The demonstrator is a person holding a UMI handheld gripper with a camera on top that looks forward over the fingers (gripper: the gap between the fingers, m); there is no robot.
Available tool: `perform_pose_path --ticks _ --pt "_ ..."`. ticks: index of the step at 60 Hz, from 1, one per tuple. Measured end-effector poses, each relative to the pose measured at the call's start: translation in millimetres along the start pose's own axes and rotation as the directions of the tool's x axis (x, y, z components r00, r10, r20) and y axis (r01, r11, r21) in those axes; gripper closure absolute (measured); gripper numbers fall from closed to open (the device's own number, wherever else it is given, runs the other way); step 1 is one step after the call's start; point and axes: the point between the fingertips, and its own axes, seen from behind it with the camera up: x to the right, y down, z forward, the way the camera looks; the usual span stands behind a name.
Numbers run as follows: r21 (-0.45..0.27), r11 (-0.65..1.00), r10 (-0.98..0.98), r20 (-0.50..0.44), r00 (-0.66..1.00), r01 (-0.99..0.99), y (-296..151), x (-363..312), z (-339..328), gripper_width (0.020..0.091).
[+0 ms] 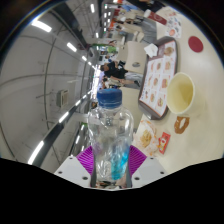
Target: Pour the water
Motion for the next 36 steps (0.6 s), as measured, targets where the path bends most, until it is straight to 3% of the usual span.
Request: perform_pose_path --ticks 8,17,28,36 --pt "-0.006 0.95 0.313 0.033 0.949 -0.313 -16.8 16.0 5.3 0.0707" --pt "-0.03 0.861 0.509 0.032 0.86 -0.508 -22.4 39.9 10.5 0.0706" --pt "-0.066 0.866 0.497 -0.005 0.868 -0.496 -21.6 45.7 5.4 0.0706" --pt "-0.089 0.962 0.256 -0.037 0.966 -0.258 -31.6 30.6 -5.8 0.0705"
